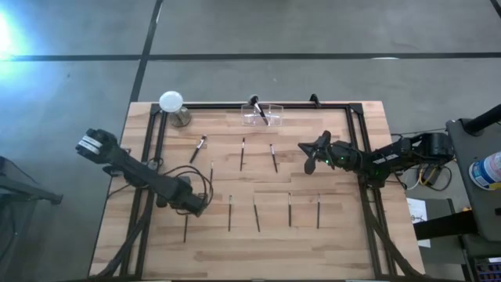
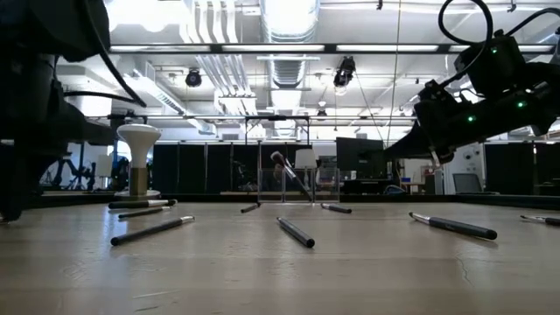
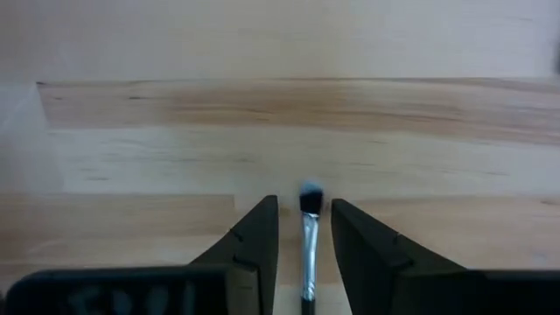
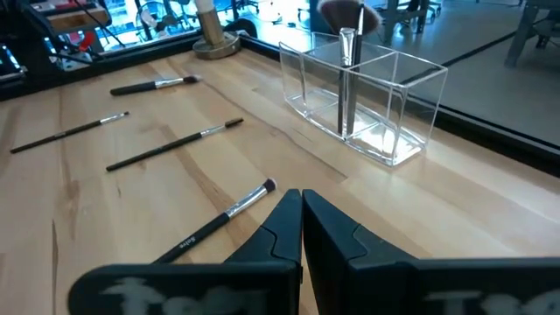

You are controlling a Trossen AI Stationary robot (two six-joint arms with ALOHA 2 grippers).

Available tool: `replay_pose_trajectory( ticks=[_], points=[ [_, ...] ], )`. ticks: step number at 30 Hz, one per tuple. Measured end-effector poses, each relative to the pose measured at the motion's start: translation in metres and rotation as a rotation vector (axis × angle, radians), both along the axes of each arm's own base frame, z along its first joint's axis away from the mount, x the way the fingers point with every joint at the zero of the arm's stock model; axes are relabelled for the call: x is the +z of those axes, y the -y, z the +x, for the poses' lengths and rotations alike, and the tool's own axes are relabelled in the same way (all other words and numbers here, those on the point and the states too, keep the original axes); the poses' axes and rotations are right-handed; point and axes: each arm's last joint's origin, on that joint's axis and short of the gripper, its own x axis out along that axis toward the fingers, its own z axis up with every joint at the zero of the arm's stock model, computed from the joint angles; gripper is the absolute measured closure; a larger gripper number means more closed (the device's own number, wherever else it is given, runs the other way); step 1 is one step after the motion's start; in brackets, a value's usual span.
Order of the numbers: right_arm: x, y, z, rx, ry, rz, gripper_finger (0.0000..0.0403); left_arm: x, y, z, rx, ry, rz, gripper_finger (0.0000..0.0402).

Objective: Pick & Place Makeup Brushes
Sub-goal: Put the black eyeshadow brush into the transparent organizer

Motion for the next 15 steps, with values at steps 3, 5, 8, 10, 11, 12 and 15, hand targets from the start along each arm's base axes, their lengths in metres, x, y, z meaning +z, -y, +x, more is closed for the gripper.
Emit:
replay_pose_trajectory(
  ticks=[3, 5, 8, 10, 11, 12, 15],
  points=[
    [0.000, 0.000, 0.000, 0.000, 0.003, -0.001, 0.0394, -0.004, 0.001, 0.000, -0.009, -0.012, 0.006, 0.0307],
    [0.000, 0.000, 0.000, 0.000, 0.003, -0.001, 0.0394, -0.008, 0.001, -0.001, -0.013, -0.015, 0.008, 0.0320],
    [0.001, 0.000, 0.000, 0.000, 0.007, -0.002, 0.0394, -0.012, 0.002, -0.002, -0.023, -0.024, 0.012, 0.0352],
    [0.001, 0.000, 0.000, 0.000, 0.008, -0.003, 0.0394, -0.014, 0.002, -0.004, -0.028, -0.034, 0.018, 0.0379],
    [0.001, 0.000, 0.000, 0.000, 0.008, -0.003, 0.0394, -0.014, 0.002, -0.004, -0.032, -0.036, 0.020, 0.0389],
    [0.001, 0.000, 0.000, 0.000, 0.009, -0.003, 0.0394, -0.015, 0.002, -0.005, -0.038, -0.037, 0.021, 0.0394],
    [0.001, 0.000, 0.000, 0.000, 0.010, -0.003, 0.0394, -0.013, 0.002, -0.005, -0.079, -0.026, 0.021, 0.0396]
  ],
)
